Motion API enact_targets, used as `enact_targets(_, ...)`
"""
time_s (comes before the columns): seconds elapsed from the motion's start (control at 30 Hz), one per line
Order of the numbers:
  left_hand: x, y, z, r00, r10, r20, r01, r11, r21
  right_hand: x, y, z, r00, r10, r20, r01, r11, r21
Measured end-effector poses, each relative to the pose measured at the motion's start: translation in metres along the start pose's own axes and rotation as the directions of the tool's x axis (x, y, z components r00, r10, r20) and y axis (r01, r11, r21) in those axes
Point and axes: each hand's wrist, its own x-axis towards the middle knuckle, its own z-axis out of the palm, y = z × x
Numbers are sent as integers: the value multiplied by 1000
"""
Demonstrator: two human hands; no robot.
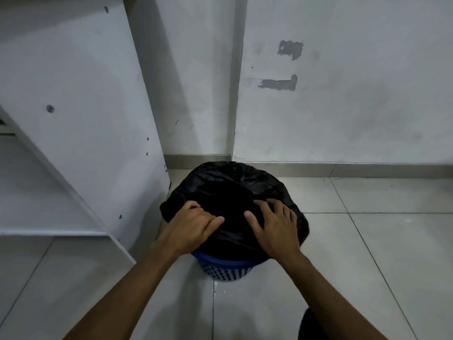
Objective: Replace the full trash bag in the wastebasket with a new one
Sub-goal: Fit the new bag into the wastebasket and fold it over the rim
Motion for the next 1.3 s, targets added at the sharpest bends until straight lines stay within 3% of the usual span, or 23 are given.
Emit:
enact_targets(0.1,-20,-1,-4,974,-138,-180,136,990,-23,-31,-4,5,998,36,-43,-35,999,24)
enact_targets(0.27,-70,26,6,840,-480,-253,448,876,-177,-69,-24,17,994,84,-66,-78,994,79)
enact_targets(0.33,-85,41,14,773,-605,-189,539,785,-305,-81,-30,24,991,110,-76,-102,990,101)
enact_targets(0.4,-86,50,18,712,-702,-25,613,638,-466,-91,-35,29,983,138,-119,-119,982,148)
enact_targets(0.5,-78,60,15,676,-733,80,626,513,-587,-102,-43,30,967,165,-193,-106,953,282)
enact_targets(0.6,-76,66,14,613,-785,87,671,460,-581,-110,-49,30,952,232,-200,-129,897,424)
enact_targets(0.73,-68,63,16,522,-853,32,782,463,-417,-117,-53,28,916,400,2,-296,673,678)
enact_targets(0.8,-58,63,17,537,-843,25,769,477,-426,-116,-48,26,901,428,69,-325,560,762)
enact_targets(0.9,-43,64,15,582,-810,-67,742,563,-364,-107,-38,15,796,582,167,-437,361,824)
enact_targets(0.97,-35,62,13,697,-703,-144,656,706,-267,-92,-33,2,743,654,141,-461,348,816)
enact_targets(1.03,-27,58,13,840,-525,-138,504,848,-163,-71,-29,-9,748,655,105,-427,354,832)
enact_targets(1.1,-24,50,16,902,-427,-69,422,904,-76,-52,-29,-13,775,614,148,-440,357,824)
enact_targets(1.23,-32,37,19,840,-541,44,543,837,-71,-52,-20,6,791,536,294,-538,381,752)
enact_targets(1.3,-34,37,16,829,-559,23,557,820,-131,-61,-12,15,770,494,404,-592,315,742)
